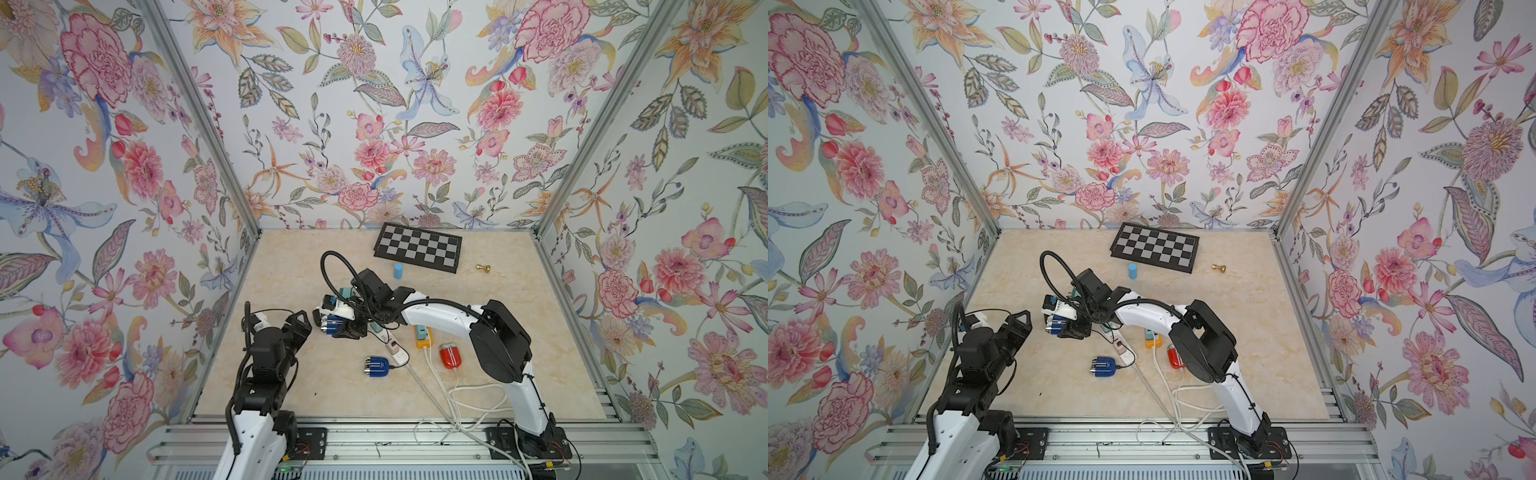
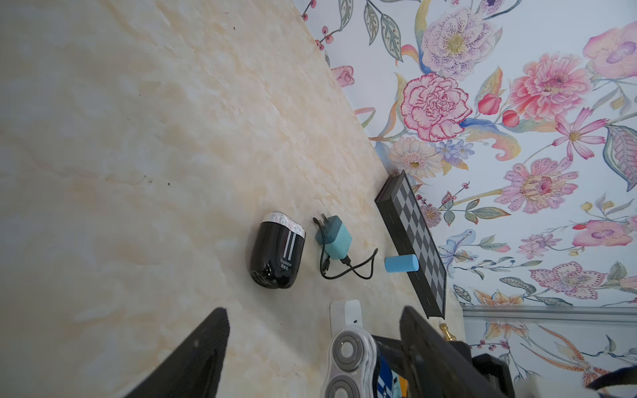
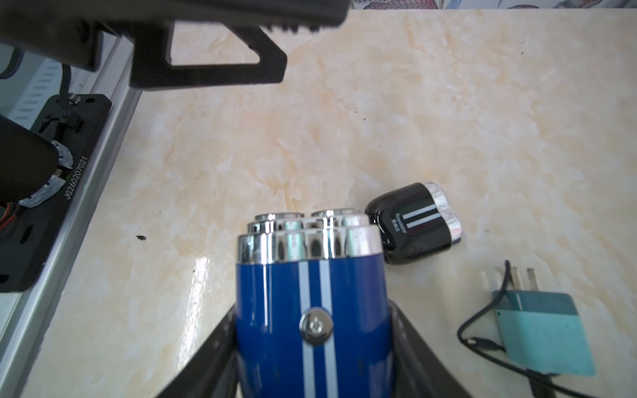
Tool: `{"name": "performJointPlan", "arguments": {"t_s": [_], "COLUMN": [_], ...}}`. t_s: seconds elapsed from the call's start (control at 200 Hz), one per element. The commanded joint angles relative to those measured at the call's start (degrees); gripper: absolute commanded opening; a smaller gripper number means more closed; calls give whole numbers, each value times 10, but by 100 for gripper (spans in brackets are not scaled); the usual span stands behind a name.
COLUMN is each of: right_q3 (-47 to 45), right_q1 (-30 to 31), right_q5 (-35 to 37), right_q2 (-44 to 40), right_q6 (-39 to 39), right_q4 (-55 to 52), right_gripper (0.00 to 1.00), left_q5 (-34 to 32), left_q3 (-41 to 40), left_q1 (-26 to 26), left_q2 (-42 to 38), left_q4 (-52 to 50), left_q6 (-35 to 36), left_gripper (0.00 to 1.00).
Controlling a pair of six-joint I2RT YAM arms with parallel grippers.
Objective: Unplug the electric shaver
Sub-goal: Pick up the electric shaver from the center of the board, then remove the charging cable from the electric shaver.
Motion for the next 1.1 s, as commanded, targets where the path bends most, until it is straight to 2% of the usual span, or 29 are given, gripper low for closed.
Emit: {"name": "performJointPlan", "arguments": {"t_s": [0.0,0.14,0.34,0.856,0.996,1.096], "right_q3": [36,50,49,75,76,75], "right_q1": [0,-4,-4,0,4,10], "right_q5": [-40,-62,-69,-94,-101,-109], "right_q2": [-5,2,3,13,15,14], "right_q6": [41,63,72,113,116,119], "right_q4": [7,7,6,7,7,7], "right_gripper": [53,52,52,53,53,53], "left_q5": [11,-24,-51,-68,-76,-75], "left_q3": [-17,-25,-63,-90,-94,-96], "left_q1": [-26,-63,-91,-108,-111,-111], "left_q2": [-8,-4,12,42,41,43], "left_q4": [70,110,205,272,281,287], "left_q6": [-17,-21,-57,-79,-79,-79], "left_gripper": [80,81,81,72,66,58]}}
